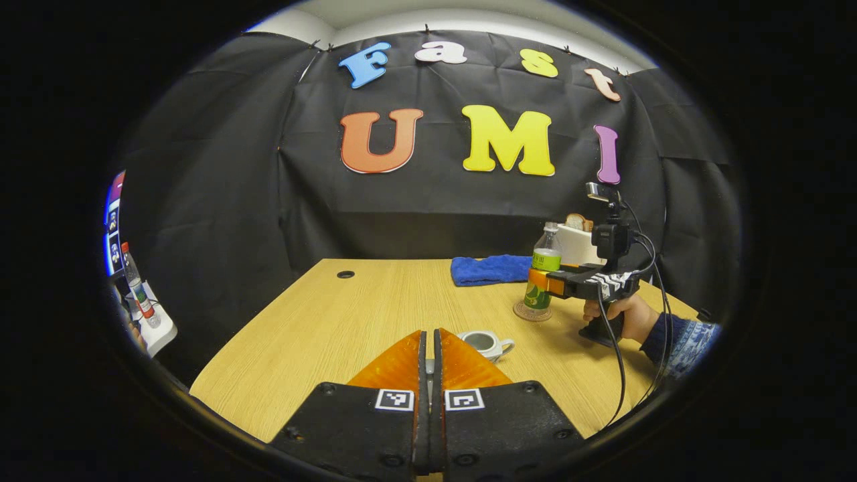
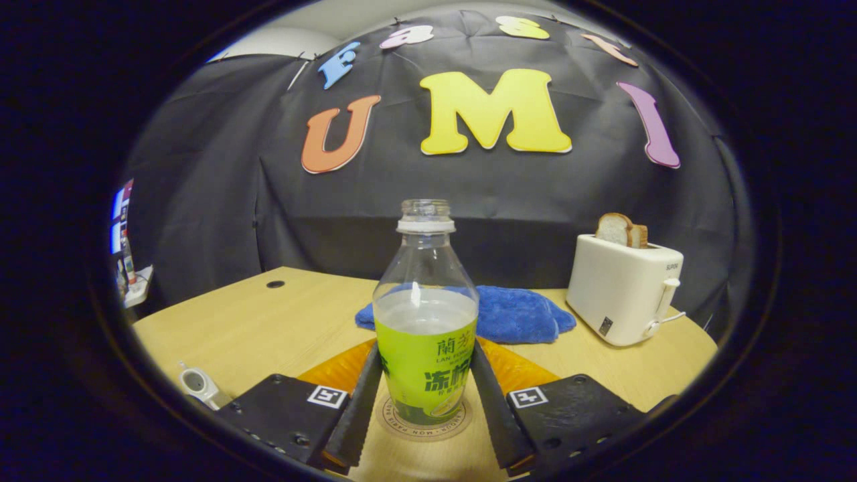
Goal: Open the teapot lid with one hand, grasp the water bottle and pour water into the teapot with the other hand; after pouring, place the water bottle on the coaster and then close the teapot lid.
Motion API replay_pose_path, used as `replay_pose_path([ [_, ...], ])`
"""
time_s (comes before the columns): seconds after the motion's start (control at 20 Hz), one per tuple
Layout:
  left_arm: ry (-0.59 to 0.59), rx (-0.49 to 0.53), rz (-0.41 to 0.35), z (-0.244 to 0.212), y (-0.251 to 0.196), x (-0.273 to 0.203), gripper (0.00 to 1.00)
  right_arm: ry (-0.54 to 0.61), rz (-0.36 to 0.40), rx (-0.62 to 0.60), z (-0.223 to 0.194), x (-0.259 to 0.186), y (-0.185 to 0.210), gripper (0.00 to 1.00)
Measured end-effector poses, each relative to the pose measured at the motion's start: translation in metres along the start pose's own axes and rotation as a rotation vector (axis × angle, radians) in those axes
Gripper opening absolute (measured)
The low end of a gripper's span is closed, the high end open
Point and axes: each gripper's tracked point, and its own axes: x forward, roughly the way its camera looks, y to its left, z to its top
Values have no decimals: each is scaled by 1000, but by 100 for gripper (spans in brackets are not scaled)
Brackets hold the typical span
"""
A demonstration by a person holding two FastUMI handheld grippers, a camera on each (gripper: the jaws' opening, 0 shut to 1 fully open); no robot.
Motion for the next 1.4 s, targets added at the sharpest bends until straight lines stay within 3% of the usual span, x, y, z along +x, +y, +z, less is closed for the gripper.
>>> replay_pose_path([
  [0.2, 12, 6, 6, -3, -1, 2, 3, 23, 18, 13, -6, -2, -1, 75],
  [0.4, -14, 18, 3, 5, -5, -1, 3, 23, 46, 51, 2, -24, -4, 92],
  [0.5, -23, 16, -4, 8, -10, -2, 3, 5, 63, 68, 8, -49, -6, 94],
  [1.05, -99, -11, -24, 24, -28, 1, 3, -102, -136, -41, 11, -220, -76, 93],
  [1.4, -135, -19, -26, 34, -47, 41, 3, -138, -174, -92, 15, -286, -102, 94],
])
